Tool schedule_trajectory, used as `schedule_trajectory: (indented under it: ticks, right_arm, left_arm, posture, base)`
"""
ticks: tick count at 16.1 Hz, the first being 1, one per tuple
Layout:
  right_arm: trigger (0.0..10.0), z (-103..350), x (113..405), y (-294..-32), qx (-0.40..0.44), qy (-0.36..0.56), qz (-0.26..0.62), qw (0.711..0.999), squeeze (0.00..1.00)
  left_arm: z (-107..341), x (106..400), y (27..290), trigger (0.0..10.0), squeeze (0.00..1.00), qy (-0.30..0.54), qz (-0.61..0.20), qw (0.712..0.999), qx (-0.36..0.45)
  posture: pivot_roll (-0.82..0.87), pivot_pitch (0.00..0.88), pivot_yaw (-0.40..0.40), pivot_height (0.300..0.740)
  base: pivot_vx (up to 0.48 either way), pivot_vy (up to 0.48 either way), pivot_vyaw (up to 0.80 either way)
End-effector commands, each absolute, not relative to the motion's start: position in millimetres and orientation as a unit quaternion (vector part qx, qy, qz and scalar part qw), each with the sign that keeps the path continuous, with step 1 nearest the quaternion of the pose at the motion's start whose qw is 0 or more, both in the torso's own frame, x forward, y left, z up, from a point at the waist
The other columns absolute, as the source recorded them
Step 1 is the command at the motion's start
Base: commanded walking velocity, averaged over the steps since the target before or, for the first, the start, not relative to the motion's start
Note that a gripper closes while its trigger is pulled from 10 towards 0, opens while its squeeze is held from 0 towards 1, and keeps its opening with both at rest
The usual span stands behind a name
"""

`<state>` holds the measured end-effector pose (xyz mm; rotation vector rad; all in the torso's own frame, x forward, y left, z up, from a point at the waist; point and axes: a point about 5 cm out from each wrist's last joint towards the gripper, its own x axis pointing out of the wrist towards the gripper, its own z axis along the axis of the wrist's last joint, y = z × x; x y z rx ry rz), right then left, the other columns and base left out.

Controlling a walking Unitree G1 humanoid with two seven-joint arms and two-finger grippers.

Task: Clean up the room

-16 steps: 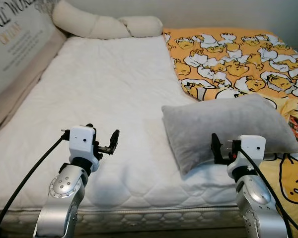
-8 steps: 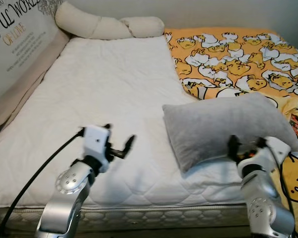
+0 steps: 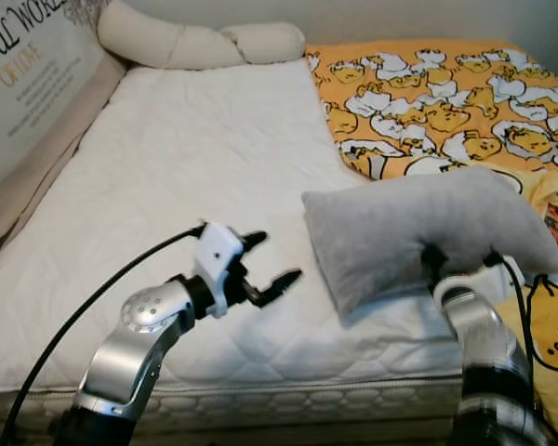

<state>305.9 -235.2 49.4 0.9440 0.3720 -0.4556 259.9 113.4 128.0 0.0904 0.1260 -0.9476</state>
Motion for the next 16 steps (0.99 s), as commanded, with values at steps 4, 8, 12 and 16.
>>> schedule_trajectory:
  ticks: [4,8,12,16]
  right_arm:
    - [10.0,46.6,317.9,-242.2,0.495,0.161,-0.201,0.83,0.0]
    - [0.0,44.3,323.0,-239.7,0.487,0.166,-0.185,0.838,0.0]
    - [0.0,42.2,325.5,-237.2,0.485,0.167,-0.18,0.839,0.0]
    - [0.0,41.6,327.4,-232.8,0.489,0.17,-0.177,0.837,0.0]
  left_arm:
    - [129.0,264.9,111.9,10.0,0.0,0.069,-0.483,0.871,0.056]
    - [127.9,264.3,111.9,10.0,0.0,0.07,-0.49,0.867,0.058]
    - [125.6,262.7,111.5,10.0,0.0,0.073,-0.49,0.867,0.058]
    - [121.6,263.5,114.0,10.0,0.0,0.082,-0.484,0.868,0.069]
  posture:
    - [-0.07,0.0,0.042,0.74]
    - [-0.07,0.0,0.039,0.74]
    - [-0.06,0.0,0.033,0.74]
    - [-0.07,0.0,0.038,0.74]
  base:
    - [0.0,0.0,0.0]
    - [0.0,0.0,0.0]
    - [0.0,0.0,0.0]
    - [0.0,0.0,0.0]
